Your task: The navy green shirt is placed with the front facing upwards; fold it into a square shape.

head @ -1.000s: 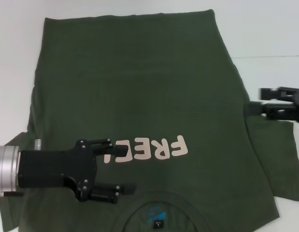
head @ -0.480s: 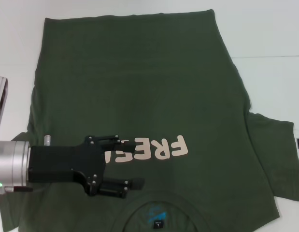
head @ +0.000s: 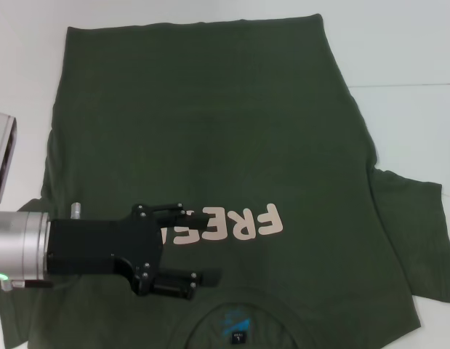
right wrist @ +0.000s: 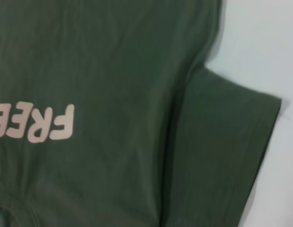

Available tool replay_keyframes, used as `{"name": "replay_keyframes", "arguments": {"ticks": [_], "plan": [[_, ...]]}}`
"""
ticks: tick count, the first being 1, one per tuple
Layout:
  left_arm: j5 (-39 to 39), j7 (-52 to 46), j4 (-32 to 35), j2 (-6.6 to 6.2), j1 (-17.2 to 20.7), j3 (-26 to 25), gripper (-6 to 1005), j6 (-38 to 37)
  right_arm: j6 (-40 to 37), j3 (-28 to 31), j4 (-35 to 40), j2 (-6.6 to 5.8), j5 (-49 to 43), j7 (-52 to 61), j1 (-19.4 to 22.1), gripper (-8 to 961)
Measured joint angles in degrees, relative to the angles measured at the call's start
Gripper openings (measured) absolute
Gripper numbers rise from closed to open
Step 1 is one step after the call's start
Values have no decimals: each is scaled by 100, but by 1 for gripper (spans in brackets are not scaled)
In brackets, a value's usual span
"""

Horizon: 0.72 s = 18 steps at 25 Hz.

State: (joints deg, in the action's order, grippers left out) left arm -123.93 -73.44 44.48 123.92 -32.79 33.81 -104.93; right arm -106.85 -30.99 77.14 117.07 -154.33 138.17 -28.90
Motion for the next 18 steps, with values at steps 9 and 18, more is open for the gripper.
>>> {"name": "replay_keyframes", "arguments": {"ticks": [9, 18], "plan": [[-7, -14, 9, 0, -7, 73, 876, -6, 177, -61, -523, -7, -422, 230, -170, 883], [-13, -17, 0, 0, -8, 74, 876, 3, 601, -65, -1249, -126, -433, 190, -247, 834]]}}
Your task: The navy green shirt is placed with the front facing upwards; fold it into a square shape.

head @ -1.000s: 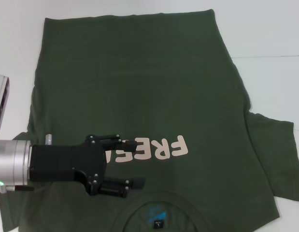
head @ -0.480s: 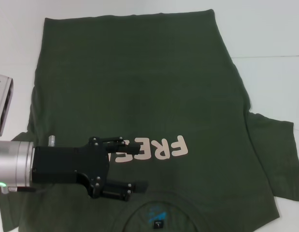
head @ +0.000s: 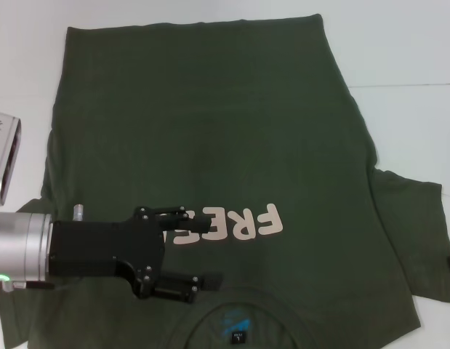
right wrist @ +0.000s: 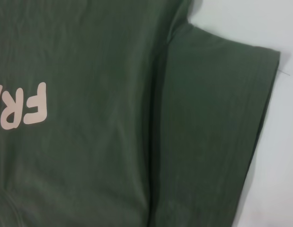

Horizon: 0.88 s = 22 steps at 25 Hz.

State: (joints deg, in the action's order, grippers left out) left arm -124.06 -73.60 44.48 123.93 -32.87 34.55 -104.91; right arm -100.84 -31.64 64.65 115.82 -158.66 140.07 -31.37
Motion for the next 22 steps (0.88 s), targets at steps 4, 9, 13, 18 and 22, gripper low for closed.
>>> {"name": "replay_keyframes", "arguments": {"ticks": [4, 9, 13, 18, 22], "plan": [[-24, -1, 9, 0, 0, -1, 876, 0, 77, -26, -209, -20, -3, 8, -85, 834], [-29, 16, 2, 0, 13, -1, 876, 27, 309, -164, -405, -17, -6, 40, -115, 835], [-36, 18, -1, 0, 33, -1, 876, 29, 435, -231, -676, -38, -13, 52, -185, 837], [-40, 18, -1, 0, 38, -1, 876, 32, 599, -454, -865, -71, -26, 152, -236, 837], [-40, 0, -1, 0, 47, 0, 876, 32, 648, -552, -872, -76, -92, 198, -252, 837]]}}
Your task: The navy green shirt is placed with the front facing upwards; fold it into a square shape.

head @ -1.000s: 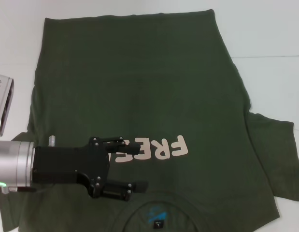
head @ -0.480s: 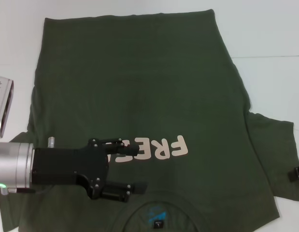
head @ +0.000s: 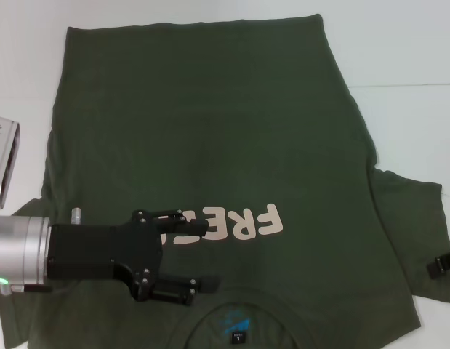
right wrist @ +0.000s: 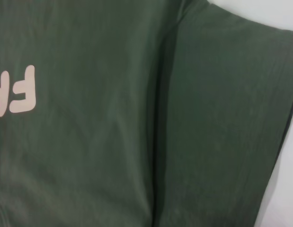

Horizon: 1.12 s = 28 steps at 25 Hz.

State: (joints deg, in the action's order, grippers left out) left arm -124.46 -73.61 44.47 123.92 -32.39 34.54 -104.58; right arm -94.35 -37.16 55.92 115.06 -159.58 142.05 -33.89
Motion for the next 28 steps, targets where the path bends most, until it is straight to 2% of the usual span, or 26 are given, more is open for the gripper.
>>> {"name": "replay_keyframes", "arguments": {"ticks": [15, 28], "plan": [[30, -6, 0, 0, 5, -13, 876, -1, -8, -10, -157, -12, -74, 60, -130, 837], [54, -10, 0, 0, -12, 1, 876, -1, -35, -1, -442, -133, -73, 78, -190, 838]]}}
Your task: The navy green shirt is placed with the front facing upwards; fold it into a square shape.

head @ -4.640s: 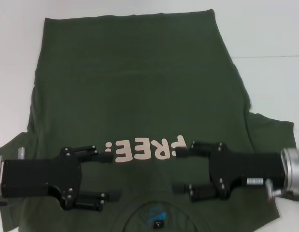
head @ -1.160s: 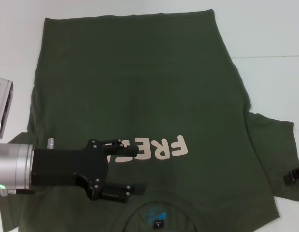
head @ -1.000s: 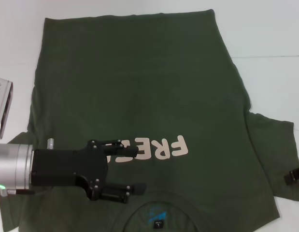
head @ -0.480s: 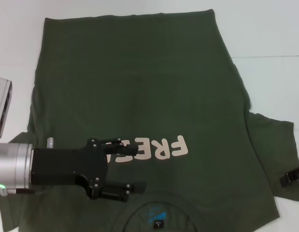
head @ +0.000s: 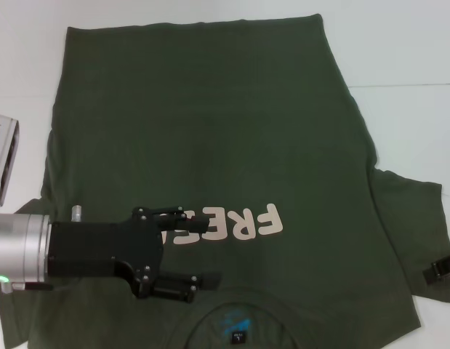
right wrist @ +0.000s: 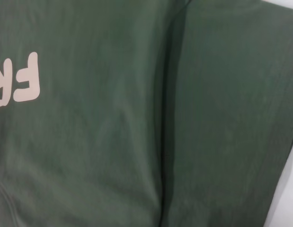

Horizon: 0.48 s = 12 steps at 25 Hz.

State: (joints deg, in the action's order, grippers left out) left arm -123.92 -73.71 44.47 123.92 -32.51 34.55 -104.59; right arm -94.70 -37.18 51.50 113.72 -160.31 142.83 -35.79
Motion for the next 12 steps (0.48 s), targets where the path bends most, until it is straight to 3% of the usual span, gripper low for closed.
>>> {"name": "replay_keyframes", "arguments": {"ticks": [12], "plan": [[0, -4, 0, 7, 17, -2, 876, 0, -6, -9, -55, -18, -12, 34, 10, 838]]}}
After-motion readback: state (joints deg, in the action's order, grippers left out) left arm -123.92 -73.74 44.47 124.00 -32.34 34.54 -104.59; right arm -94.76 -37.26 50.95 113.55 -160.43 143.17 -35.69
